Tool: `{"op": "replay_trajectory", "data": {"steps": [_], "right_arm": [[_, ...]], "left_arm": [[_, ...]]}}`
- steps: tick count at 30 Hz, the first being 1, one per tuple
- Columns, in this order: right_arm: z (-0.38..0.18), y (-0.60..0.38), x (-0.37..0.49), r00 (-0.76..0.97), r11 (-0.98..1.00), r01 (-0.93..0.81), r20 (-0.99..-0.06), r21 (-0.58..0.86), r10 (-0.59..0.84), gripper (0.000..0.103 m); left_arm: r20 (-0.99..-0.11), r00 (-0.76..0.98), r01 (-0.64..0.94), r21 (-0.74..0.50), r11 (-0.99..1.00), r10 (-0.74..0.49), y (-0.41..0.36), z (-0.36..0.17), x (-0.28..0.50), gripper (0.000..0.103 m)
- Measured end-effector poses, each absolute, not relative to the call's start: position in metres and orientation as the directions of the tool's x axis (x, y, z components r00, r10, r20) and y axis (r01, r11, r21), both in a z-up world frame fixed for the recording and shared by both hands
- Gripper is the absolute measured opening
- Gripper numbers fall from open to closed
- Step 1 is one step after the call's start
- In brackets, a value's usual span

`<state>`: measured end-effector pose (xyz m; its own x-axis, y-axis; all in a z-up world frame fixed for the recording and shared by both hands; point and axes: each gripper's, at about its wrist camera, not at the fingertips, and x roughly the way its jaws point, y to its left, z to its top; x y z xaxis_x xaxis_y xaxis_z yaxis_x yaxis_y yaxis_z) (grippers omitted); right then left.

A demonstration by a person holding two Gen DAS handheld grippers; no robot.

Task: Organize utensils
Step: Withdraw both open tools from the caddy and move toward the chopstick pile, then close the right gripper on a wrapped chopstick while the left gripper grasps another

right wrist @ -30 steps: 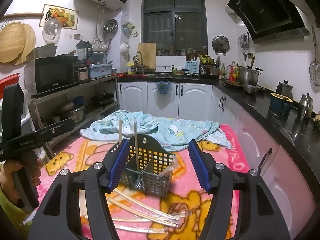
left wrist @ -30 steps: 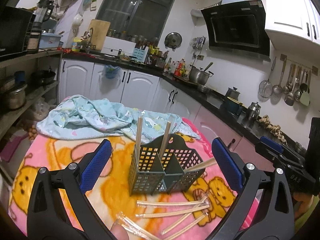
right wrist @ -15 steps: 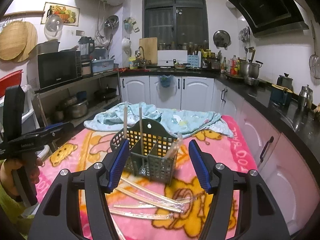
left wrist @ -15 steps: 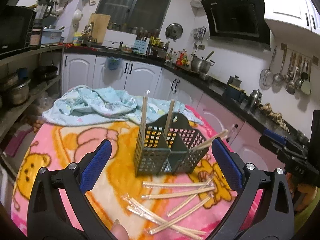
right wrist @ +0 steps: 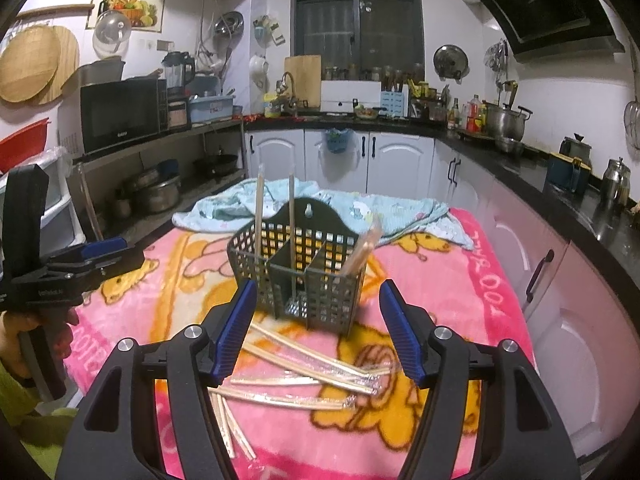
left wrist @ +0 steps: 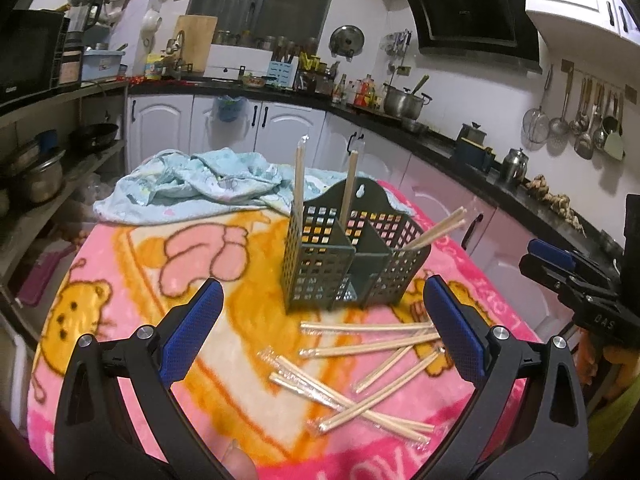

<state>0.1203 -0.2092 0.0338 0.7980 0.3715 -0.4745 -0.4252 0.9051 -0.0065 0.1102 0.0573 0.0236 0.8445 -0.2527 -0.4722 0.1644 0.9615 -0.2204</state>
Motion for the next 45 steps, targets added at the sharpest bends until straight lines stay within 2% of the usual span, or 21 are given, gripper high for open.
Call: {"op": "replay_trajectory", "data": {"steps": [17,30,38,45], "right_arm": [[-0.023,-0.211,0.126,0.737,0.913,-0.409,-0.594,-0.012,0.322,0.063],[-0.055,-0.233,0.146,0.697,0.939,-0.34,-0.656,0.055,0.291,0.062],[-0.078,-0.248,0.164,0.66,0.947,-0.306,-0.695,0.097,0.284,0.054],[-0.097,-0.257,0.182,0.61,0.944,-0.288,-0.729,0.163,0.312,0.048]], "left_arm": [[-0.581,0.759,0.178,-0.249,0.952,-0.294,0.048,-0.023,0.107,0.092],[-0.662,0.66,0.182,-0.319,0.93,-0.356,0.04,-0.067,0.107,0.092],[-0.68,0.611,0.165,-0.39,0.906,-0.405,0.045,-0.085,0.109,0.092],[-0.695,0.556,0.142,-0.46,0.877,-0.455,0.047,-0.1,0.111,0.072]]}}
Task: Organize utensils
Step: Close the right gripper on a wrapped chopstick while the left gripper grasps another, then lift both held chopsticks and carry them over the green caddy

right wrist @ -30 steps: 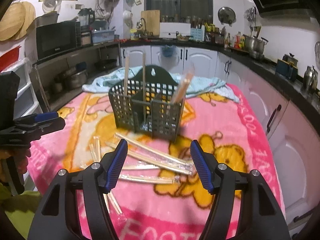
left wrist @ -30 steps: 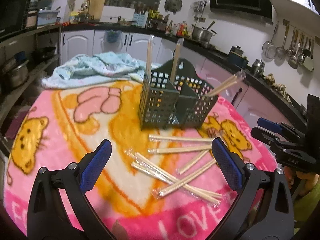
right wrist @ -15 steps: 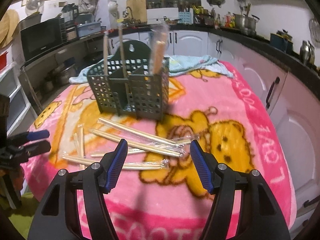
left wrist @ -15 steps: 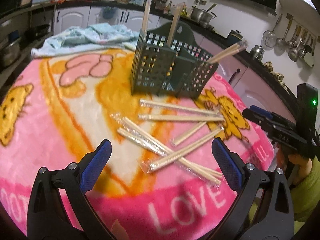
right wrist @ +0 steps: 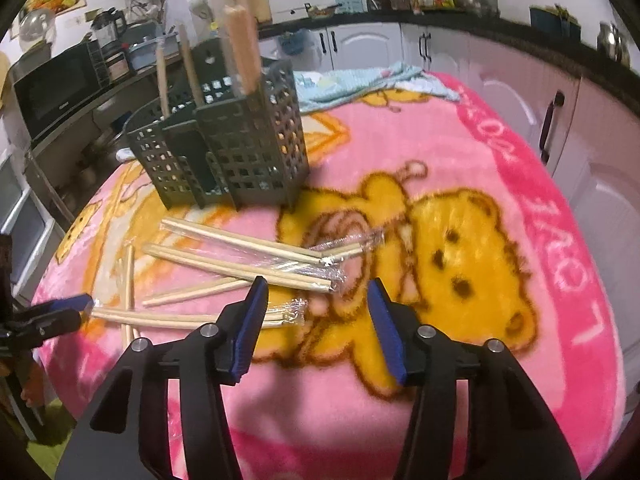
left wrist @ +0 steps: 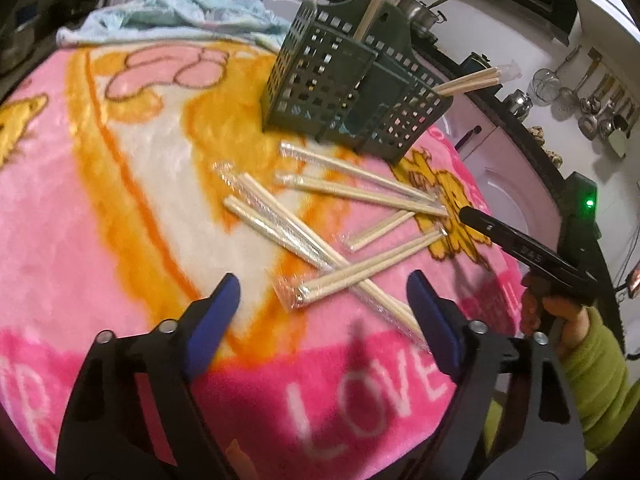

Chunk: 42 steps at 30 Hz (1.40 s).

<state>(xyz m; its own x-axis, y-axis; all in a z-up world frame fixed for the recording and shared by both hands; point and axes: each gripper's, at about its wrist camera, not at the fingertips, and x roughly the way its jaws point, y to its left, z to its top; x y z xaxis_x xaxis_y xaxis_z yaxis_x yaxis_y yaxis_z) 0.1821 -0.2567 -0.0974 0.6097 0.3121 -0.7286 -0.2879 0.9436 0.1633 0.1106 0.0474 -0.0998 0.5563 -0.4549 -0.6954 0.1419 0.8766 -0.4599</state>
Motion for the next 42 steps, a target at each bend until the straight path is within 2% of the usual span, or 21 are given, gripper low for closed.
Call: {"op": "replay_trajectory", "data": {"steps": [2,10,13,15,17,22,25,32,42], "right_arm": [[-0.102,-0.259,0.188,0.595,0.941,-0.282,-0.735,0.188,0.326,0.047],[-0.112,-0.267,0.207,0.555,0.922,-0.258,-0.737,0.287,0.385,0.046],[-0.116,-0.27,0.212,0.534,0.911,-0.253,-0.738,0.326,0.412,0.041],[-0.118,-0.271,0.214,0.528,0.907,-0.247,-0.738,0.341,0.421,0.039],[-0.119,-0.273,0.216,0.52,0.901,-0.245,-0.735,0.359,0.435,0.036],[-0.118,-0.273,0.215,0.508,0.887,-0.254,-0.727,0.386,0.462,0.011],[-0.113,-0.271,0.211,0.516,0.884,-0.267,-0.718,0.383,0.467,0.002],[-0.093,-0.259,0.196,0.554,0.885,-0.326,-0.691,0.333,0.464,0.001],[-0.055,-0.241,0.172,0.629,0.89,-0.403,-0.642,0.213,0.438,0.001]], "left_arm": [[-0.697,0.544,0.135,-0.477,0.868,-0.467,0.048,-0.103,0.111,0.067],[-0.684,0.523,0.101,-0.542,0.834,-0.508,0.056,-0.109,0.111,0.062],[-0.682,0.519,0.094,-0.554,0.827,-0.515,0.058,-0.11,0.111,0.059],[-0.683,0.516,0.091,-0.556,0.826,-0.517,0.058,-0.11,0.11,0.055],[-0.683,0.513,0.092,-0.558,0.825,-0.52,0.057,-0.11,0.11,0.046],[-0.69,0.501,0.099,-0.555,0.826,-0.523,0.053,-0.112,0.111,0.03],[-0.692,0.497,0.104,-0.551,0.828,-0.523,0.052,-0.112,0.111,0.016],[-0.686,0.498,0.128,-0.548,0.827,-0.531,0.05,-0.109,0.111,0.008],[-0.633,0.564,0.196,-0.522,0.83,-0.531,0.052,-0.078,0.109,0.005]]}}
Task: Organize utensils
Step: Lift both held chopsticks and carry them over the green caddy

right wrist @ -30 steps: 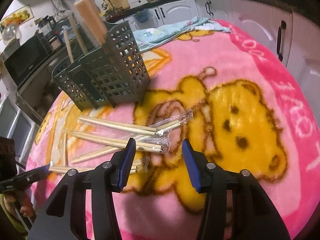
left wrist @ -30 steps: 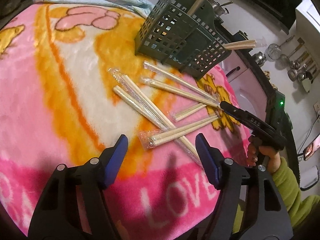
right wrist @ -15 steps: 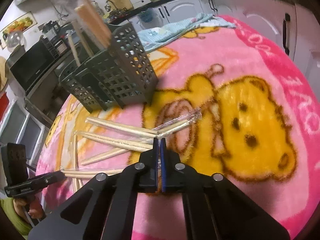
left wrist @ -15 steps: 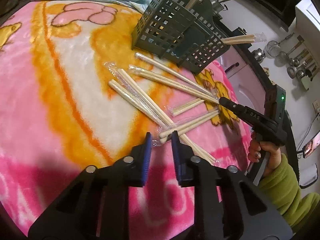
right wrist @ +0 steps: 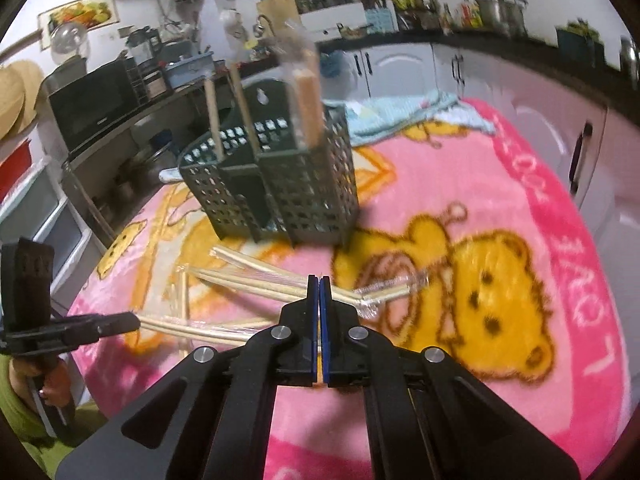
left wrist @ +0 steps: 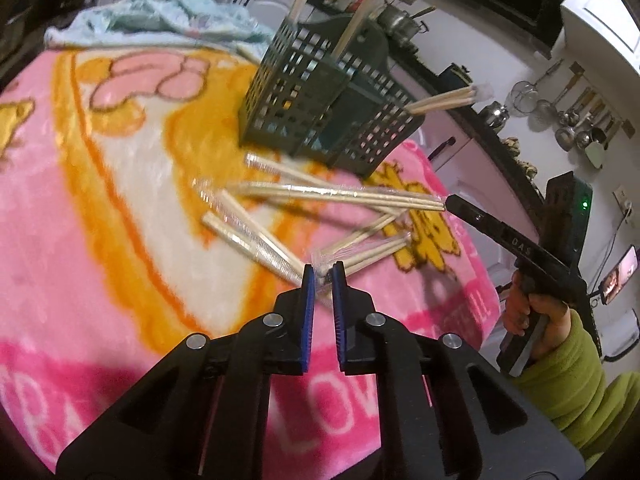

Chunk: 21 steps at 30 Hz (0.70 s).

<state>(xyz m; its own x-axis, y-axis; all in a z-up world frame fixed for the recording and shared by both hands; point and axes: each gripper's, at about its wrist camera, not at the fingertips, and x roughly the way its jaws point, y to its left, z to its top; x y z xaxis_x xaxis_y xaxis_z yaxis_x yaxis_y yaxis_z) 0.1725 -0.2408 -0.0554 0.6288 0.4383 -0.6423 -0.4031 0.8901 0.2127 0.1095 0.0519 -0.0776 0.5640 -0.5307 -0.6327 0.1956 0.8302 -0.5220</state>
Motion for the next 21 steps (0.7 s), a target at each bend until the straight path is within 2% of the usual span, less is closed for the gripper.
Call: {"op": "replay_trajectory", "data": {"steps": [10,21], "right_arm": [[-0.02,-0.215,0.15,0.687,0.875,-0.478,-0.586,0.081,0.43,0.001],[0.006,-0.192,0.144,0.707,0.849,-0.529,-0.55,0.005,0.444,0.001]], "left_arm": [[-0.593,0.618,0.245,-0.478,0.843,-0.516,0.052,-0.052,0.109,0.004],[-0.526,0.674,0.292,-0.454,0.842,-0.518,0.05,-0.015,0.117,0.003]]}}
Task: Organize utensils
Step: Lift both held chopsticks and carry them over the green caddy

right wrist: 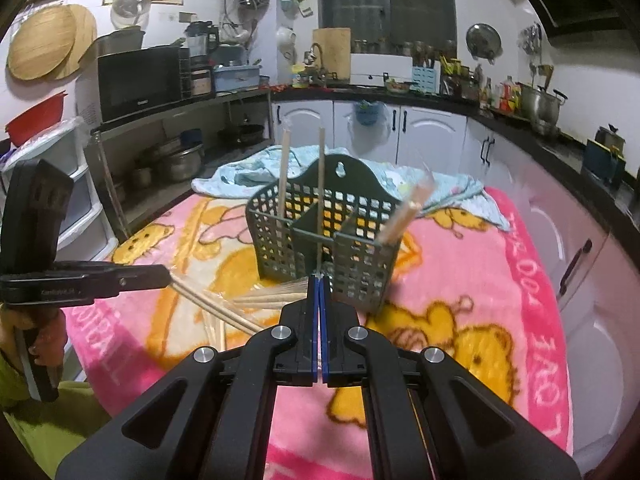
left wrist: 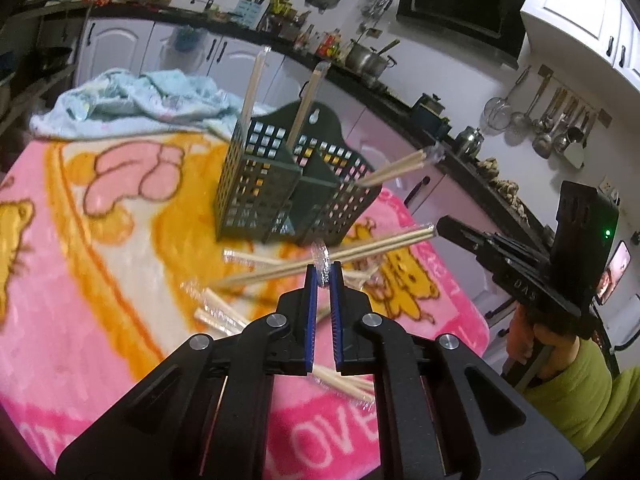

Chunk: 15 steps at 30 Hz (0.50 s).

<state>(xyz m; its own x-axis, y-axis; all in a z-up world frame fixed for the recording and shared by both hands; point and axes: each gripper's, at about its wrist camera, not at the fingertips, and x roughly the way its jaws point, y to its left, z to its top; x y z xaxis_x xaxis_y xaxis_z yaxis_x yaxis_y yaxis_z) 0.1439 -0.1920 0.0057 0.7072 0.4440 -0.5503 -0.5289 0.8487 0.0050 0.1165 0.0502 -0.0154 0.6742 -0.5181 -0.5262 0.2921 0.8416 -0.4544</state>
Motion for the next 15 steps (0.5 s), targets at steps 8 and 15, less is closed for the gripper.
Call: {"op": "replay_trajectory", "data": {"steps": [8,15], "right_arm": [[0.023,-0.177,0.142,0.713,0.828,-0.559,-0.526,-0.028,0.464,0.001],[0.045,-0.174,0.141,0.72,0.815,-0.579,-0.49,-0.034,0.491,0.001]], "left_arm": [[-0.479,0.706,0.328,-0.431,0.84,-0.521,0.044,0.011,0.123,0.003],[-0.438,0.722,0.368,-0.412,0.834,-0.535,0.037,0.035,0.127,0.003]]}}
